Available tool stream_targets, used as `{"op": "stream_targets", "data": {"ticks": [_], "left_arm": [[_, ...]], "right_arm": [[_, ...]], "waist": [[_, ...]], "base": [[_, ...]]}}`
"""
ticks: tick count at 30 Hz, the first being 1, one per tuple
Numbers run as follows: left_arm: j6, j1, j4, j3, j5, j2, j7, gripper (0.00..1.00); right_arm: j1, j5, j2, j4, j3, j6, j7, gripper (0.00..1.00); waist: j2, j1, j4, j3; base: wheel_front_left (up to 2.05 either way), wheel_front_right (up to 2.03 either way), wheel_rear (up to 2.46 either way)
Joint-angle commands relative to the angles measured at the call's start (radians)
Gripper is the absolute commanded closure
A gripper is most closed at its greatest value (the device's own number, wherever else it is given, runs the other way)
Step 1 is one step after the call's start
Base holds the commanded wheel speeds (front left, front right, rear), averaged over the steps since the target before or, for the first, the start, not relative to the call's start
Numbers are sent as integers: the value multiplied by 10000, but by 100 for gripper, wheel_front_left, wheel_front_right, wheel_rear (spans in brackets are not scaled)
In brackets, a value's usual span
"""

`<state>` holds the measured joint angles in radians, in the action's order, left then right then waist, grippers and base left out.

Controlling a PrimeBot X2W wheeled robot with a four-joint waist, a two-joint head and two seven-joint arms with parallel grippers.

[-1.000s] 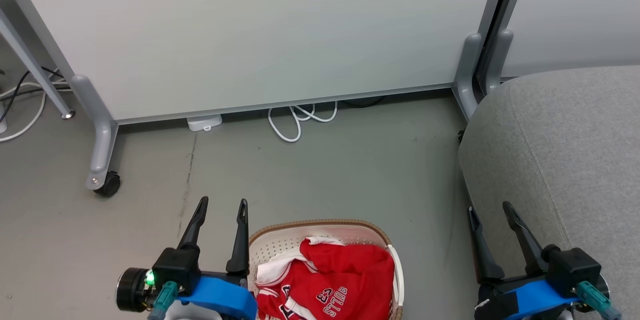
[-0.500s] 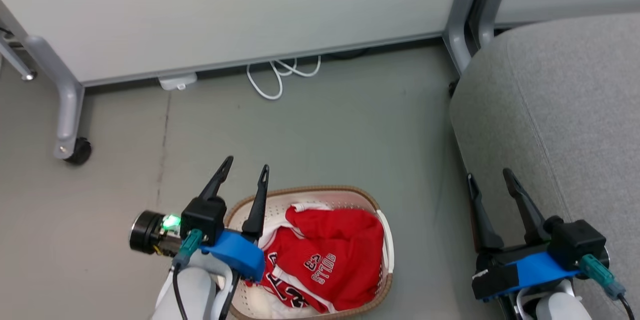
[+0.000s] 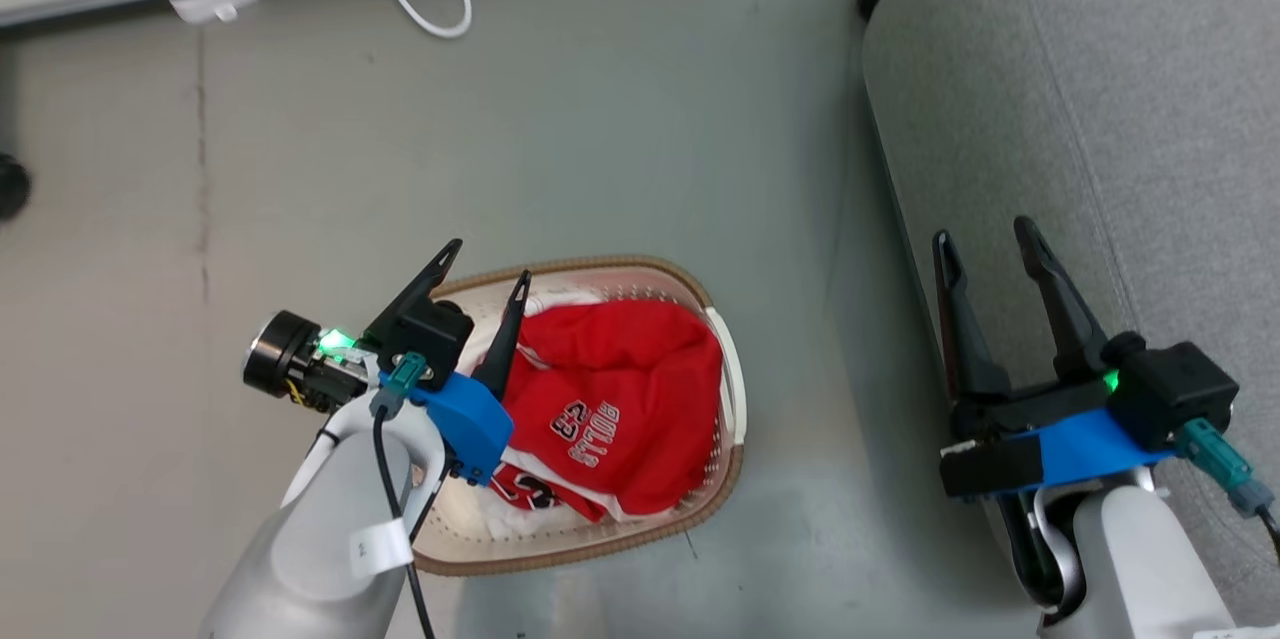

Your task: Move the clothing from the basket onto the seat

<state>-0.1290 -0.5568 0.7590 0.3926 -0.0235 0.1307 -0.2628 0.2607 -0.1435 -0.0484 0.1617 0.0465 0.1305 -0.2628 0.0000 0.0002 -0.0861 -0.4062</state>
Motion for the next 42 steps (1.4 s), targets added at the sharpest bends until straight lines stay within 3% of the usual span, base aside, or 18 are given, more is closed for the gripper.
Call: {"op": "stream_targets", "data": {"ticks": [1,10,21,32,42], "left_arm": [[-14,-366,231,100,16,118,-31,0],[-16,-2010,2098,1427,-26,432,-30,0],[-14,-3427,4543,3431,21,535,270,0],[-15,-3832,5161,5506,-61,692,1459,0],[-15,-4104,5252,7153,-1011,1049,3129,0]], "right_arm": [[256,50,-35,-87,-7,4,-31,0],[1033,-28,-81,-328,-25,4,-31,0],[1563,-59,-164,-505,-95,4,-31,0],[1763,-77,-158,-605,-130,4,-31,0],[1941,-167,-112,-676,-178,4,-31,0]], "waist": [[0,-2,-313,-728],[0,-2,-642,-2334],[0,-2,-816,-3459],[0,-2,-881,-4095],[0,-2,-956,-4763]], "base": [[0,0,0],[0,0,0],[0,0,0],[0,0,0],[0,0,0]]}}
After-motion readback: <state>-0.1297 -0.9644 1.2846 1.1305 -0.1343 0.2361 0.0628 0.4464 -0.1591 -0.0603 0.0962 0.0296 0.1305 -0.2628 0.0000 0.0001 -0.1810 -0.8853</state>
